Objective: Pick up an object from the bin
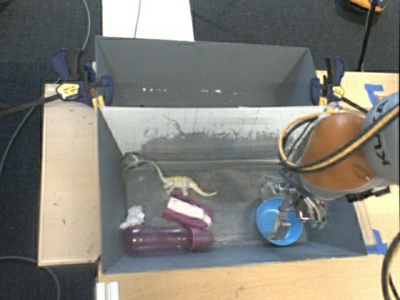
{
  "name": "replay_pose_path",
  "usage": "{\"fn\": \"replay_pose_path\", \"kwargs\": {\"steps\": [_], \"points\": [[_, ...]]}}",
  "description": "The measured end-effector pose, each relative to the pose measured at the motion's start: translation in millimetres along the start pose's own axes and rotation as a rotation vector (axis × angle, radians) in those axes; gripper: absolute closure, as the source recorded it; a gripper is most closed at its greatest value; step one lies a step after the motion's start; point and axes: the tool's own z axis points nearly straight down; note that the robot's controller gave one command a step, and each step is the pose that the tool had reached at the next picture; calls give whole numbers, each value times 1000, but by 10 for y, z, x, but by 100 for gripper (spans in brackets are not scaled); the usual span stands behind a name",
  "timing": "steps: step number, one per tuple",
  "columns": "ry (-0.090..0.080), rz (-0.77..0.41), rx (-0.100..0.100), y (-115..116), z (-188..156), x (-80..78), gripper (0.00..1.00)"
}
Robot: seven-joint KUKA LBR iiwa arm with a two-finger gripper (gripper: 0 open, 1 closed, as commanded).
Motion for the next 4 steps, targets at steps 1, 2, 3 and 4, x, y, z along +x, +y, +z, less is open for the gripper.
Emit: {"fn": "replay_pose_path", "kwargs": {"steps": [1,2,3,4], "points": [[9,-53,0,-90,293,-39,0],[-2,-272,0,-322,442,-302,0],[-2,-195,1,-483,488,-434,0],[-5,-23,0,-326,508,-498,0]]}}
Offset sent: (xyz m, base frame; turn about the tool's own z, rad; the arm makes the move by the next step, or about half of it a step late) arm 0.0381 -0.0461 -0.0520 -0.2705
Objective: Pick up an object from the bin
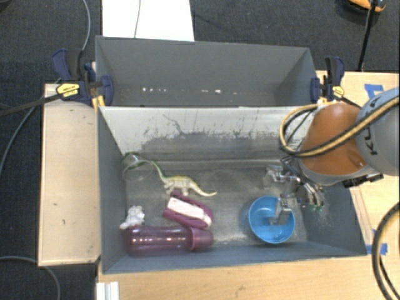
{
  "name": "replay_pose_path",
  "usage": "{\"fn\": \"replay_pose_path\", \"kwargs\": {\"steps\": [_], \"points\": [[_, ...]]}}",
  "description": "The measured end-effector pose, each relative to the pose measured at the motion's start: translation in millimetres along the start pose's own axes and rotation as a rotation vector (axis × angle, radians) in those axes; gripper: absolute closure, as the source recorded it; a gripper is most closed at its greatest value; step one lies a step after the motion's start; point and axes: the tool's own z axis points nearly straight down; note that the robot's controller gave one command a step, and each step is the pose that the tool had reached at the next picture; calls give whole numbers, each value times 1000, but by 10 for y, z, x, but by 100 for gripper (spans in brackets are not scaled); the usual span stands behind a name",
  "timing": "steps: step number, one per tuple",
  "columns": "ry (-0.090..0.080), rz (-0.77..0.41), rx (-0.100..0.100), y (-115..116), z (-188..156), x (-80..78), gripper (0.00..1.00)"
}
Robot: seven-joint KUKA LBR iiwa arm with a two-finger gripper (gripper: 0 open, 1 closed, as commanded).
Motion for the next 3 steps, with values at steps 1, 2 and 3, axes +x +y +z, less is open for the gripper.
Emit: {"fn": "replay_pose_path", "kwargs": {"steps": [1,2,3], "points": [[0,-282,1,276,5,101,100],[0,-282,1,276,5,101,100],[-5,-322,1,220,-1415,-1,100]]}}
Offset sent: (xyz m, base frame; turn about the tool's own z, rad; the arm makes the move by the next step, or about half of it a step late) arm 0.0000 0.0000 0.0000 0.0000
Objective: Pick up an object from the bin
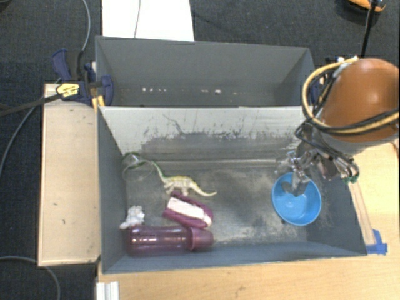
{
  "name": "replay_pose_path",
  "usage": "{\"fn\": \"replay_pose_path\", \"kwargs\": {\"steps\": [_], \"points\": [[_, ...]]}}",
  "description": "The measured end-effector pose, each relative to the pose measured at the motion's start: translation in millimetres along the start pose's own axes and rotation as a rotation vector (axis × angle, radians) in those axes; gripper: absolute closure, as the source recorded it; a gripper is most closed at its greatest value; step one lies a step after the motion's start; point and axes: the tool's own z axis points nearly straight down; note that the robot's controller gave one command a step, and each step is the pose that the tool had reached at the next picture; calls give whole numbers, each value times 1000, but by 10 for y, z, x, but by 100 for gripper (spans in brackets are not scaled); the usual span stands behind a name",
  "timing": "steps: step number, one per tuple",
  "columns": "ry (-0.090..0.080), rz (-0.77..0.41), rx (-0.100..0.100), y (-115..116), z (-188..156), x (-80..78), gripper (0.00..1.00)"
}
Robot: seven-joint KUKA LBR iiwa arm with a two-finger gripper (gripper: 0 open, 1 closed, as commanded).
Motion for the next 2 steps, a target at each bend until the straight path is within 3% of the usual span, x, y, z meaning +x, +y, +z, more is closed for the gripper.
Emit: {"fn": "replay_pose_path", "kwargs": {"steps": [1,2], "points": [[1,0,-1,2,4,3,100],[0,-48,-2,-225,-164,165,100]]}}
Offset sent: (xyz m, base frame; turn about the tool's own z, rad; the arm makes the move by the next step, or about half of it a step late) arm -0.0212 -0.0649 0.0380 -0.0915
